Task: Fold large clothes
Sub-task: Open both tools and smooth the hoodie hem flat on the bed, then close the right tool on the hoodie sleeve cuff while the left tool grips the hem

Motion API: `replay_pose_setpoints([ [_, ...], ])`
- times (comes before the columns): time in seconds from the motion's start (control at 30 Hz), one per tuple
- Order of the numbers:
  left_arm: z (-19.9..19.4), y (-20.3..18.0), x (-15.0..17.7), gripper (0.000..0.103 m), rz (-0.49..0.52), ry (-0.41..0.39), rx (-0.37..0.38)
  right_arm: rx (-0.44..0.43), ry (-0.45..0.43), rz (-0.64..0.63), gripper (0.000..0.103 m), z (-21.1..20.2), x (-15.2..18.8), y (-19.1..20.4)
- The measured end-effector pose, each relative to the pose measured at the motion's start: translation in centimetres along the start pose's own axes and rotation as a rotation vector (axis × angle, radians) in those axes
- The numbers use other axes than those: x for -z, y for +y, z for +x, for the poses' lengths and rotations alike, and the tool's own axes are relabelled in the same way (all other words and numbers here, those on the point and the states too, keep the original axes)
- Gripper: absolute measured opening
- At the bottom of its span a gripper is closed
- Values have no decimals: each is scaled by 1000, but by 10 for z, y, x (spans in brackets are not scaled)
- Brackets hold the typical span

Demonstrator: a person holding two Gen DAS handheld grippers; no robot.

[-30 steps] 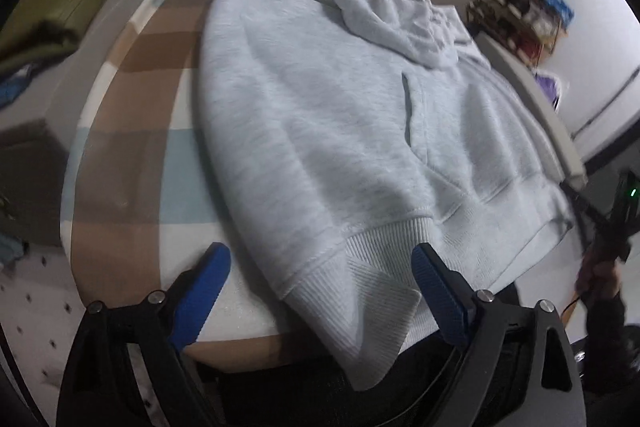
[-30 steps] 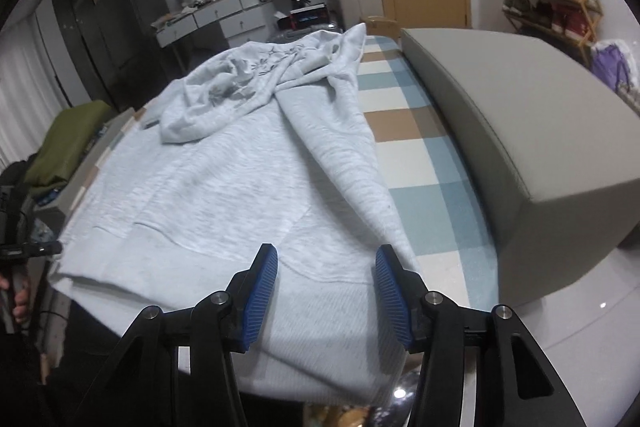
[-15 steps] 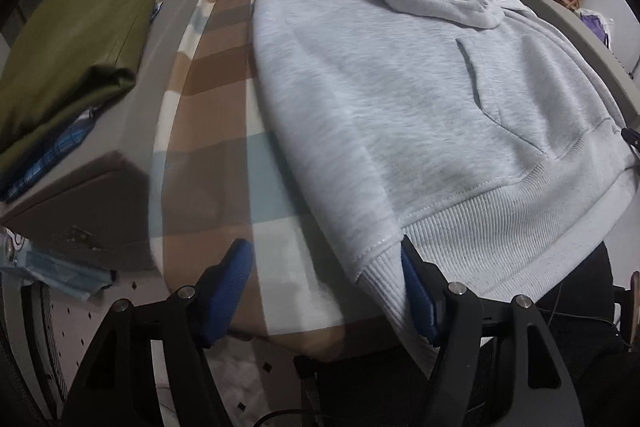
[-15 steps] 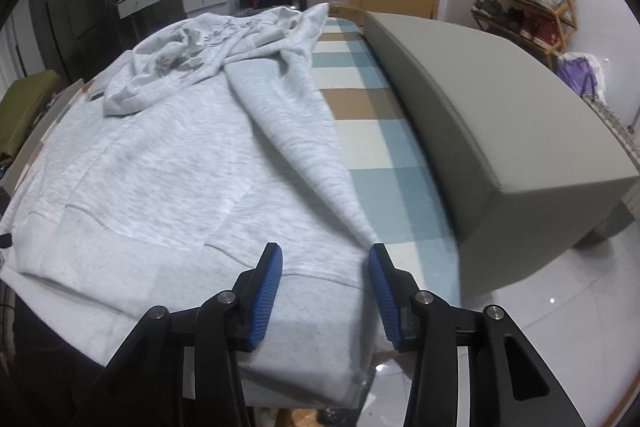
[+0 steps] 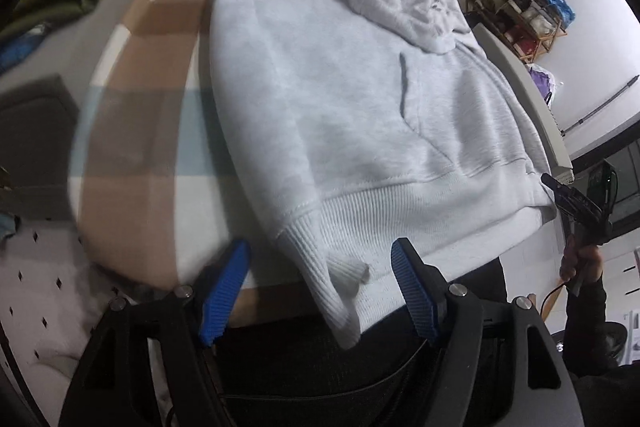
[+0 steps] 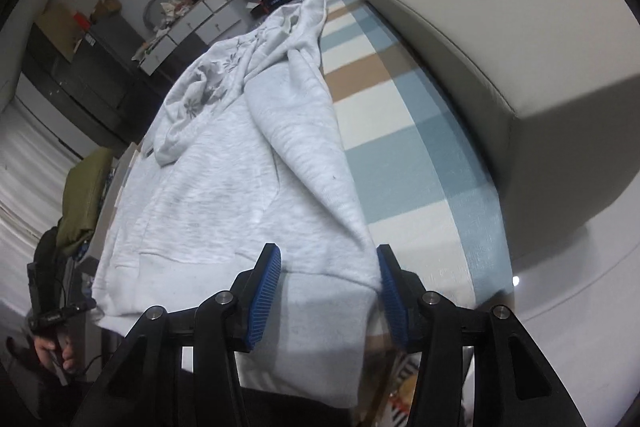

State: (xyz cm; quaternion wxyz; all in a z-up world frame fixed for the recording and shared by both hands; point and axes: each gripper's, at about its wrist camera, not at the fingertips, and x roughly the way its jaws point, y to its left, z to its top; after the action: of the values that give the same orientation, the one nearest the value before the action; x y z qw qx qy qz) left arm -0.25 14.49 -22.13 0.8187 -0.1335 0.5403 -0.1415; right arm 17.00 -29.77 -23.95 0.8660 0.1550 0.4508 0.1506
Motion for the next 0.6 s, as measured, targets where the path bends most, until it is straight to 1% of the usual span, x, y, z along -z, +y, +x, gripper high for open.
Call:
replay_pose_setpoints([
  [0.03, 1, -1, 0, 68, 3, 5, -2, 10, 3, -15, 46, 0, 1, 4],
  [0.07, 2, -3, -2, 67, 14, -2, -6, 9, 10, -28, 37, 1, 2, 8],
  [0.1, 5, -4, -5, 64, 9, -3, 1, -2, 4, -45, 31, 0, 2, 13],
  [0.13, 7, -5, -8, 45, 9, -14, -11, -13, -11, -61, 28, -3, 1, 16],
  [0.17, 10, -6, -11, 15, 13, -5, -31, -20, -23, -74, 24, -5, 0, 20],
  [0.2, 13, -7, -15, 10, 22, -5, -75, -14, -49, -84, 23, -10, -2, 26],
  [0.23, 11, -4, -18, 9, 18, -7, -75, -24, -77, -91, 23, -16, -5, 30],
  [0.27, 10, -2, -20, 8, 7, -10, -59, -50, -109, -106, 22, -24, -7, 37],
  [0.3, 6, -1, -21, 7, 6, -21, -72, -54, -140, -122, 22, -31, -10, 43],
  [0.33, 0, -4, -21, 7, 25, -42, -109, -46, -175, -140, 22, -40, -13, 49],
  [0.37, -6, -7, -20, 6, 41, -51, -123, -34, -214, -148, 22, -50, -17, 53],
  [0.4, -11, -8, -19, 6, 43, -61, -135, -24, -241, -138, 22, -57, -19, 53],
  [0.43, -17, -6, -17, 6, 45, -67, -150, -23, -249, -117, 22, -60, -22, 50],
  [0.5, -21, -3, -9, 6, 51, -71, -187, 18, -217, -90, 22, -53, -24, 41],
  [0.57, -13, 1, -3, 7, 47, -44, -196, 47, -161, -99, 22, -39, -19, 37],
  [0.6, -7, 2, 1, 7, 54, -36, -216, 57, -135, -97, 22, -32, -16, 34],
])
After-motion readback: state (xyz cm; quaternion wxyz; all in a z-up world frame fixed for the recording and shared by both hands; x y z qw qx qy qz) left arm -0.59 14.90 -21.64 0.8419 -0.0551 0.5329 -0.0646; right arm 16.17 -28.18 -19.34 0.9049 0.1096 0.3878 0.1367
